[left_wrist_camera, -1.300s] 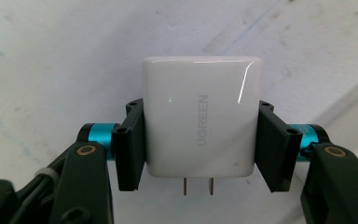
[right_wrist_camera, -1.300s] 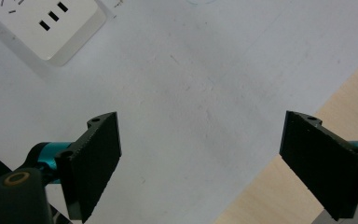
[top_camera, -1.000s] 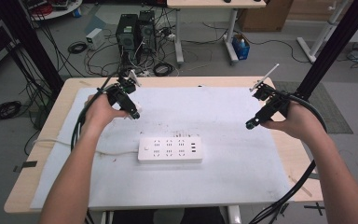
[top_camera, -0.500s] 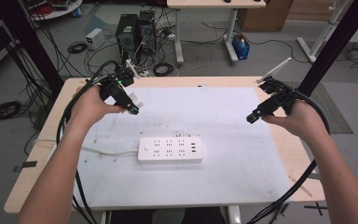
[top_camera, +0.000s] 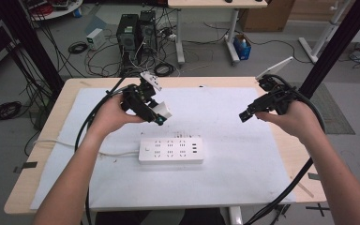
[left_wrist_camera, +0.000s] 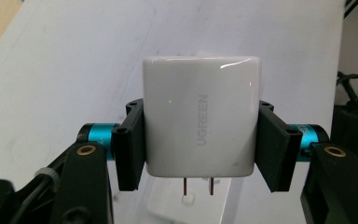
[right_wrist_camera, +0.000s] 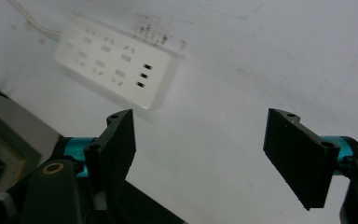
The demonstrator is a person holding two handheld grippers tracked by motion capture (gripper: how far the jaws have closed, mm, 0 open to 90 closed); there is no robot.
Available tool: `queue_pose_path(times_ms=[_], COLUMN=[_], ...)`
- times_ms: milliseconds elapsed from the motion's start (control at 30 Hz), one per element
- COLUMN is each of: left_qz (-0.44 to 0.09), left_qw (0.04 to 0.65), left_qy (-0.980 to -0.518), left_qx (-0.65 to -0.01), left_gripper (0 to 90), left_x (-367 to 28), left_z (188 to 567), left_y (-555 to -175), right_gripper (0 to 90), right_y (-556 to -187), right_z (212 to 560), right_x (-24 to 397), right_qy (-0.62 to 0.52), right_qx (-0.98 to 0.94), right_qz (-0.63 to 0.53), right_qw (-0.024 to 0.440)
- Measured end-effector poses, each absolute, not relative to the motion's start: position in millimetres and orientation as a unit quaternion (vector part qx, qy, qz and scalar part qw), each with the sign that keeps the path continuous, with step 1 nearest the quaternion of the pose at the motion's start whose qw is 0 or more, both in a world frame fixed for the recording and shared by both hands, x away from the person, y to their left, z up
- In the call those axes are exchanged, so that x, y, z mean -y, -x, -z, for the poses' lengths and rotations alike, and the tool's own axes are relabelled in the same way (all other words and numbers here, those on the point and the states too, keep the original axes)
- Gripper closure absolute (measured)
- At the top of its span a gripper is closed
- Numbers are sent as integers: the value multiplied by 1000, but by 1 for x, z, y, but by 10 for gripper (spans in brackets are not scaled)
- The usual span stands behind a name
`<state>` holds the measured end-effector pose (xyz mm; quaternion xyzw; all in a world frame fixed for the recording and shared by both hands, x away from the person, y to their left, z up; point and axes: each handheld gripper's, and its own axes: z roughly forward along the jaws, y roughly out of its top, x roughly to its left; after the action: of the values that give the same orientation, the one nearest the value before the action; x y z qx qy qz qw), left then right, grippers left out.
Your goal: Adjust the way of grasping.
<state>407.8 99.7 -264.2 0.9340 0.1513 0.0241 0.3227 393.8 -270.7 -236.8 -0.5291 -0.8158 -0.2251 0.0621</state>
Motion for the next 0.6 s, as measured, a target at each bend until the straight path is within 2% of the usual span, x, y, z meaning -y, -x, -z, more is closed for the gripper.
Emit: queue_pose_path(times_ms=[233, 333, 433, 600], left_qz=[-18, -13, -17, -28], left_qw=[368, 376, 383, 397], left_qy=[-924, -922, -920, -915], left_qx=[-102, -87, -78, -62], left_gripper=[425, 425, 425, 425], left_x=[-75, -65, -57, -42], left_z=[276, 280, 282, 285], left_y=[-407, -405, -403, -398], right_gripper=[249, 249, 249, 272], right_y=[-396, -398, -399, -404], right_z=[237, 243, 246, 259], right_x=[259, 247, 240, 213], right_qy=[535, 531, 528, 521], right_qx=[786, 774, 769, 745], right_qz=[291, 313, 323, 350], right_qw=[110, 145, 160, 224])
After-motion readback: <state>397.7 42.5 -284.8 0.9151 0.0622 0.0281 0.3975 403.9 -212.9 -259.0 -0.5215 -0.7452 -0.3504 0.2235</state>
